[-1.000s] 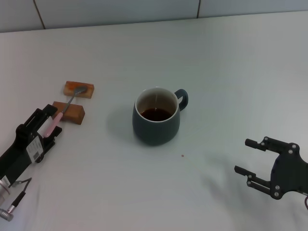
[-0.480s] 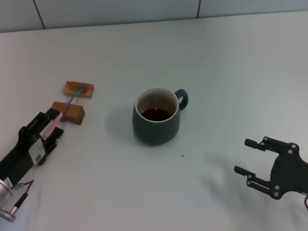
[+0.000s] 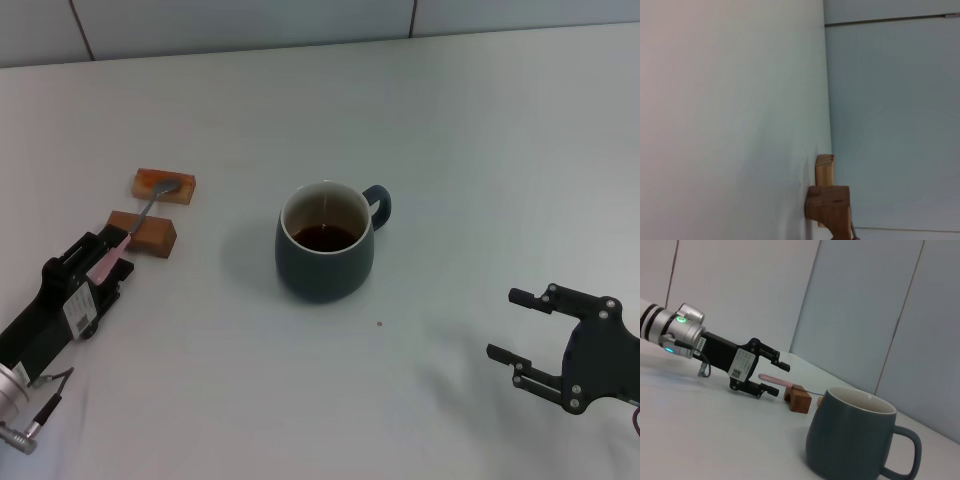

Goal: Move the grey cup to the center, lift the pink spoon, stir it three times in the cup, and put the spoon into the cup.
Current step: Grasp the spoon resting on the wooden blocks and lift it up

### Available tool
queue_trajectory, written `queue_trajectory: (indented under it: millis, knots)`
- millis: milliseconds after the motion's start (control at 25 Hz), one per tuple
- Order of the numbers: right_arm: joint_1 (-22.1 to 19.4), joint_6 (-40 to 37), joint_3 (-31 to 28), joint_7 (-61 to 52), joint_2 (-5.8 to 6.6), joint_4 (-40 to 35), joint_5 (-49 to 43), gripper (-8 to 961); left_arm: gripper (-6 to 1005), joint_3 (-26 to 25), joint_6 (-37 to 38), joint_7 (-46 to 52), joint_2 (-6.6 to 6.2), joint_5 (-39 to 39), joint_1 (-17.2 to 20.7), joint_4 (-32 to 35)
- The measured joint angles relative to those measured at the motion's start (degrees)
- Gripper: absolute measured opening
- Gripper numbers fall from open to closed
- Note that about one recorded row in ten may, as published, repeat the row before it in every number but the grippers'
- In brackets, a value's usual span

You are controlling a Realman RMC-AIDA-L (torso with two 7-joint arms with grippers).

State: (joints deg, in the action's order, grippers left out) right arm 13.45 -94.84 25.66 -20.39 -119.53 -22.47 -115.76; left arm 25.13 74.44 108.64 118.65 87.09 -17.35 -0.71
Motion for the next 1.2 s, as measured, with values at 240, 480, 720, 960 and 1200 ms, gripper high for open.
queue_trajectory:
  millis: [240, 480, 720, 960, 1200]
  knots:
    - [0.1, 0.1, 0.0, 0.0, 0.04, 0.0, 0.0, 623, 532, -0.1, -0.6, 0.7, 0.0, 0.0, -0.1, 0.0]
    - [0.1, 0.1, 0.0, -0.2, 0.09, -0.1, 0.0, 624, 456, -0.1, -0.9, 0.8, 0.0, 0.0, -0.1, -0.1]
    - [0.1, 0.1, 0.0, -0.7, 0.09, -0.2, 0.0, 623, 420, -0.1, -1.3, 1.1, 0.0, 0.0, -0.1, -0.1]
    - [0.1, 0.1, 0.0, -0.7, 0.09, -0.2, 0.0, 623, 411, -0.1, -1.6, 1.3, 0.0, 0.0, -0.4, -0.1]
    - [0.1, 0.1, 0.0, -0.7, 0.09, -0.2, 0.0, 622, 331, -0.6, -1.7, 1.3, 0.09, 0.0, -0.9, -0.1]
